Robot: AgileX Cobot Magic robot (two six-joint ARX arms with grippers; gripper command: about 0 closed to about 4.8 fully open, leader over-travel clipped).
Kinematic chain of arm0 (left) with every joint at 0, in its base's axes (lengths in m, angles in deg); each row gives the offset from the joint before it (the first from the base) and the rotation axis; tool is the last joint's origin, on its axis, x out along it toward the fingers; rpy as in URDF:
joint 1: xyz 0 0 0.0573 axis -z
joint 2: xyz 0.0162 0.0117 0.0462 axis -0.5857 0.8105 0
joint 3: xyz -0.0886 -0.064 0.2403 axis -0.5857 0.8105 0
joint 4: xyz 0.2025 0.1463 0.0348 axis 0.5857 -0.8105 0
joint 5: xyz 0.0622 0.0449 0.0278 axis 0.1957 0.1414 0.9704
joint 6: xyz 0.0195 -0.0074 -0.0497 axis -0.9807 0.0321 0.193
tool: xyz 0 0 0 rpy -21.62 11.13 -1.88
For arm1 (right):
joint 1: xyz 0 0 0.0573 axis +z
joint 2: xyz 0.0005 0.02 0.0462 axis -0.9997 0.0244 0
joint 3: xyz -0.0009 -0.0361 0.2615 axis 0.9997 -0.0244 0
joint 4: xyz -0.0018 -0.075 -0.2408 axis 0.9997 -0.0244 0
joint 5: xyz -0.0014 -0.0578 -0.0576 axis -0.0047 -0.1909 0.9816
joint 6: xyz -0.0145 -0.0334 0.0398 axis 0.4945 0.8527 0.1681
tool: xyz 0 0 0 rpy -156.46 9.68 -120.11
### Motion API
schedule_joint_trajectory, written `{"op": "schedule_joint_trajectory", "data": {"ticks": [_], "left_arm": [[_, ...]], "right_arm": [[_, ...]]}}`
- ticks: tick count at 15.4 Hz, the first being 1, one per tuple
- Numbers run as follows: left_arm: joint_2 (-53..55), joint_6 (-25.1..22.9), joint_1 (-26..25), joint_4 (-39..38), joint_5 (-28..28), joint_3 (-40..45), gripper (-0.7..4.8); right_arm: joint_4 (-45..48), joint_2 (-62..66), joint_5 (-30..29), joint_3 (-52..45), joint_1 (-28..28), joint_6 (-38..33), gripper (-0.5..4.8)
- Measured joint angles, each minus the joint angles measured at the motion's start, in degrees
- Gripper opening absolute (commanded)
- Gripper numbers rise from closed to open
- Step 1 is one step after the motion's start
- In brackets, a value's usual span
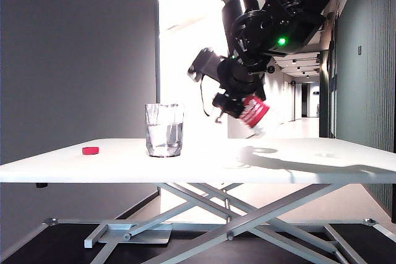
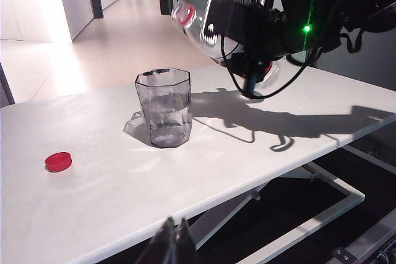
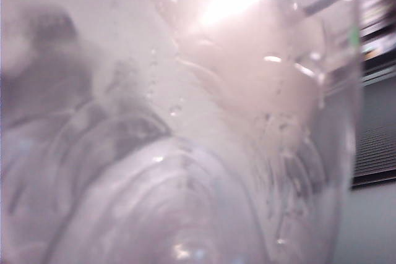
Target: Pick up the mineral water bottle on the table and pour water into the mug until it's half full.
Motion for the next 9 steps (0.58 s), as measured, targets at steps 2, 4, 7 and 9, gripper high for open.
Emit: {"op": "schedule_joint_trajectory", "data": {"ticks": [2, 4, 7, 9], "left_arm": [[0.0, 0.0, 0.0, -0.02, -0.02, 0.0, -0.06], [0.0, 0.0, 0.0, -0.46, 0.0, 0.0, -0.06], [0.0, 0.0, 0.0, -0.61, -0.02, 0.0, -0.06], [-0.02, -0.02, 0.0, -0.61, 0.0, 0.0, -0.06]], "right_arm": [[0.02, -0.02, -4.22, 0.07, 0.02, -10.45, 2.15], [0.07, -0.02, -8.13, 0.09, -0.04, -17.18, 2.15], [1.03, -0.02, -12.33, 0.09, -1.22, -26.21, 2.16], [0.96, -0.02, -15.91, 0.09, -2.89, -31.41, 2.15]]}}
